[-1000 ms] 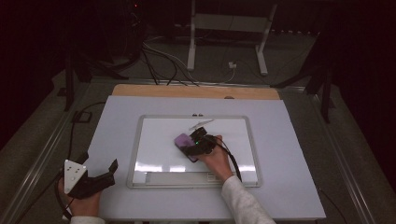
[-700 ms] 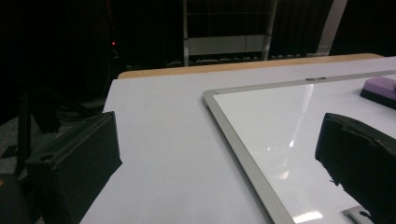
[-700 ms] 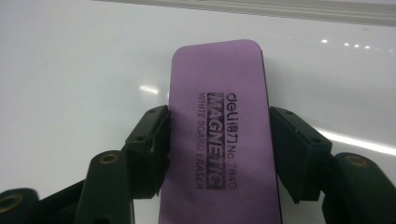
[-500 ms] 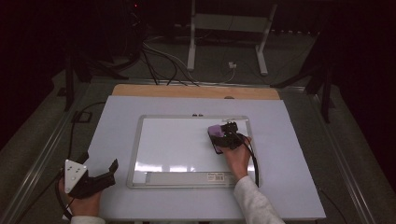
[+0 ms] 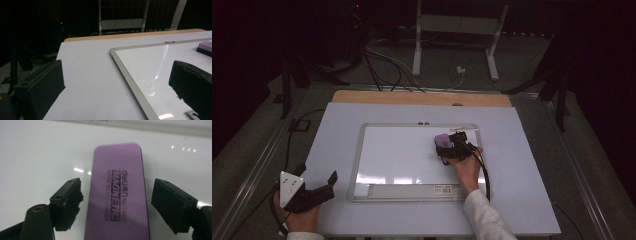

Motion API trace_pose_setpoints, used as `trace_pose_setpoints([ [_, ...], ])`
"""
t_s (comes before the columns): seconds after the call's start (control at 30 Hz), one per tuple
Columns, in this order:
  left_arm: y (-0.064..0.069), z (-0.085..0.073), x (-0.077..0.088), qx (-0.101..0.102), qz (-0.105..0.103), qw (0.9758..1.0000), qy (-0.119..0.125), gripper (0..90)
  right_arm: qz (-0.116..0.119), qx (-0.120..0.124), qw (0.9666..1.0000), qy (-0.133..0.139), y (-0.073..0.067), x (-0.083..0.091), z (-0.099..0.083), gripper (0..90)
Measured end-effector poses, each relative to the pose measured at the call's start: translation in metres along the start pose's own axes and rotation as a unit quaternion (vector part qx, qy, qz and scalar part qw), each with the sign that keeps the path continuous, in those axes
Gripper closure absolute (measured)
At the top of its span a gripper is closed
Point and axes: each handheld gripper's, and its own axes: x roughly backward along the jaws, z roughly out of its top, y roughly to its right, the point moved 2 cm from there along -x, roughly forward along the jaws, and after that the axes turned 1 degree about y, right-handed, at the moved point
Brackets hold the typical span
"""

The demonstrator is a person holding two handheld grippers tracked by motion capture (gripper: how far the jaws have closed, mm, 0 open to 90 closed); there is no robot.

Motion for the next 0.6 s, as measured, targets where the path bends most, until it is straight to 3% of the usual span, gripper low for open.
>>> trace_pose_setpoints([
  [0.13, 0.002, 0.0, -0.001, -0.002, -0.001, 1.0, -0.001, 0.7, 0.002, 0.044, 0.9988, 0.02, -0.009, 0.007, 0.001, 24.4],
  [0.3, 0.003, 0.0, -0.001, -0.004, -0.002, 1.0, -0.001, 0.8, -0.003, 0.096, 0.9951, 0.023, -0.021, 0.01, -0.001, 27.5],
  [0.43, 0.002, 0.0, -0.001, -0.002, -0.001, 1.0, 0.0, 0.7, -0.009, 0.12, 0.9926, 0.021, -0.027, 0.009, -0.003, 30.0],
  [0.6, 0.002, 0.0, -0.001, -0.002, -0.001, 1.0, 0.0, 0.7, -0.037, 0.137, 0.9899, 0.008, -0.03, 0.009, -0.006, 34.5],
])
